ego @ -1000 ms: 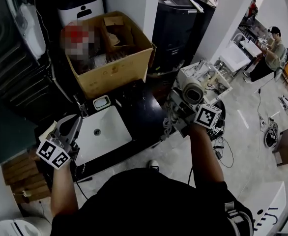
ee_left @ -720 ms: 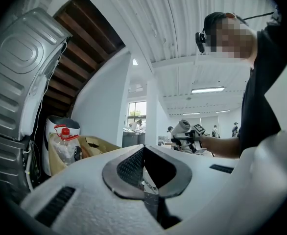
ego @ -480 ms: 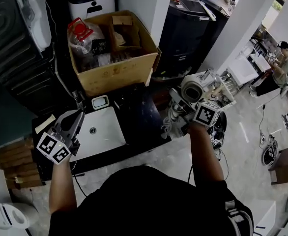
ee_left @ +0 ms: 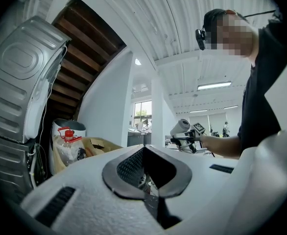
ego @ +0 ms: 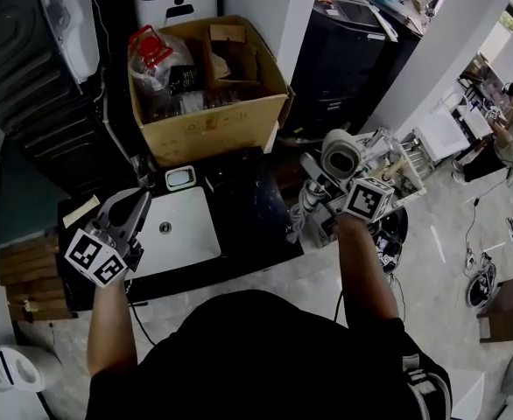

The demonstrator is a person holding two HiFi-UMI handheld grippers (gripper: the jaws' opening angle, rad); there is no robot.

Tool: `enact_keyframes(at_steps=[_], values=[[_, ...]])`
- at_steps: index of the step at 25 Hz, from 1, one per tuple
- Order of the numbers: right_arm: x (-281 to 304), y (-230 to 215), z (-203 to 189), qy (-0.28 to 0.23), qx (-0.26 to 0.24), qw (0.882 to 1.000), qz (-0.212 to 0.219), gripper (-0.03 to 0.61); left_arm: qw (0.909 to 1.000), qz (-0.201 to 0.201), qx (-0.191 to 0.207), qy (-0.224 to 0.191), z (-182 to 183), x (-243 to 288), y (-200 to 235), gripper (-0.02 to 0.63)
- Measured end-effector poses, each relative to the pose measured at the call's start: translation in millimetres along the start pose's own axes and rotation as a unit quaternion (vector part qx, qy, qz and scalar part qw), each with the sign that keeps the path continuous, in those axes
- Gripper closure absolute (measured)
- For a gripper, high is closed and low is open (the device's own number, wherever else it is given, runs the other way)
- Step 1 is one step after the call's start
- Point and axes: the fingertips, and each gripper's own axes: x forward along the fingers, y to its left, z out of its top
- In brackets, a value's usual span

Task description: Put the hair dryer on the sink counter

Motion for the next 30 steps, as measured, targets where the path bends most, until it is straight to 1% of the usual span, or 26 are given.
enact_keyframes(at_steps=[7, 15, 19, 24, 30], values=[[-1, -13, -4, 0.010, -0.008, 1.000, -0.003, 0.414, 1.0000, -0.005, 0.000, 0.000, -1, 17, -11, 0.598], [-1, -29, -16, 0.033, -0.010, 0.999, -0.015, 0.414, 0.9999, -0.007, -0.006, 0.005, -8, 35, -26, 0.598], [5, -26, -27, 0.048, -0.020, 0.999, -0.008, 0.414, 0.9998, 0.005, -0.011, 0.014, -16, 41, -27, 0.598], [16, -29, -43, 0.072, -0.039, 0.997, -0.011, 0.414, 0.9992, 0.023, -0.023, 0.022, -25, 45, -26, 0.598], [24, -37, -71, 0.102, -0.034, 0.994, -0.014, 0.414, 0.9989, 0.028, -0.022, 0.030, -33, 39, -27, 0.598]])
